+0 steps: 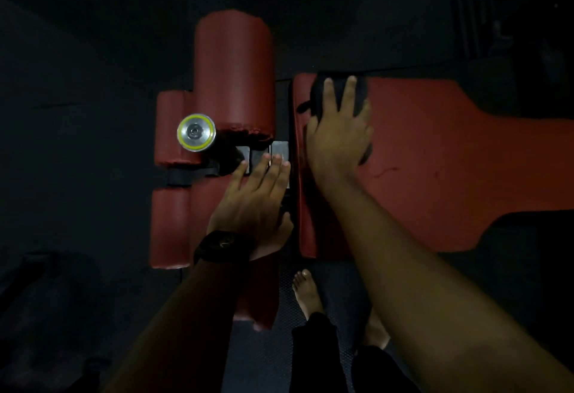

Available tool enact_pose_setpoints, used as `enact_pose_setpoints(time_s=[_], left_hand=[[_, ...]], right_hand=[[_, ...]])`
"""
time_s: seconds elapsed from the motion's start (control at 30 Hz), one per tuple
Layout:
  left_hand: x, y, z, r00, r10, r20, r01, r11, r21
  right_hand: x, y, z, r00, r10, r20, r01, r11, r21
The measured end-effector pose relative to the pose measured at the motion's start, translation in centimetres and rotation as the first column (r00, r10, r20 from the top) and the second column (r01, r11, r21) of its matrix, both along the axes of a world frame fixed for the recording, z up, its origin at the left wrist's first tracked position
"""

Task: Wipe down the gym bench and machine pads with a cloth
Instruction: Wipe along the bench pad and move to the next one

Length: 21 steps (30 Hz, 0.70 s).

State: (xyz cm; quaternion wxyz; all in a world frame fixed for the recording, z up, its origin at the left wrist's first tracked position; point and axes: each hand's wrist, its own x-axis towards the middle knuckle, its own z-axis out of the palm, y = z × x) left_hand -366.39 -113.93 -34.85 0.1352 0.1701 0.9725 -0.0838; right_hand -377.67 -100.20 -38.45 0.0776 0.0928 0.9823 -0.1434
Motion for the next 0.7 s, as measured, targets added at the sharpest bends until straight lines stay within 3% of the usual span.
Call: enact_pose_setpoints(time_s=[0.1, 0.2, 0.27, 0.4, 0.5, 0.57, 0.63, 0.7], left_hand=[[0.0, 0.1, -0.1, 1.000, 0.010, 0.008, -0.010, 1.000, -0.014], [0.0, 0.0, 0.0, 1.000, 0.008, 0.009, -0.008, 1.000, -0.008], [-0.1, 0.0, 0.1, 1.000, 0.005, 0.008, -0.005, 1.000, -0.002], [0.0, 0.0, 0.2, 1.000, 0.005, 0.002, -0.005, 1.000, 0.008], [-0.2, -0.1, 0.0, 1.000, -0.003, 0.005, 0.003, 1.000, 0.007], [-0.2, -0.1, -0.1, 1.000, -0.009, 0.015, 0.009, 1.000, 0.002], [-0.2, -0.2, -0.1, 1.000, 0.000, 0.026, 0.000, 1.000, 0.004], [-0.1, -0.1, -0.2, 1.000, 0.005, 0.027, -0.005, 1.000, 0.010]], right_hand=[[1.2, -1.0, -0.2, 0.952, 0.279, -0.127, -0.278, 0.960, 0.025], [-3.0, 0.5, -0.3, 0.858, 0.501, -0.111, -0.496, 0.865, 0.069], [-4.8, 1.6, -0.4, 0.907, 0.418, -0.056, -0.415, 0.908, 0.048], [-2.7, 1.9, -0.5, 1.000, -0.004, 0.026, 0.005, 0.999, -0.047], [2.8, -0.1, 0.1, 0.999, -0.051, -0.008, 0.051, 0.999, -0.008], [5.6, -0.9, 0.0, 0.990, 0.126, -0.071, -0.125, 0.992, 0.018], [4.7, 0.0, -0.1, 0.918, 0.374, -0.133, -0.372, 0.927, 0.043], [2.5, 2.2, -0.2, 0.884, 0.456, -0.104, -0.454, 0.890, 0.036]])
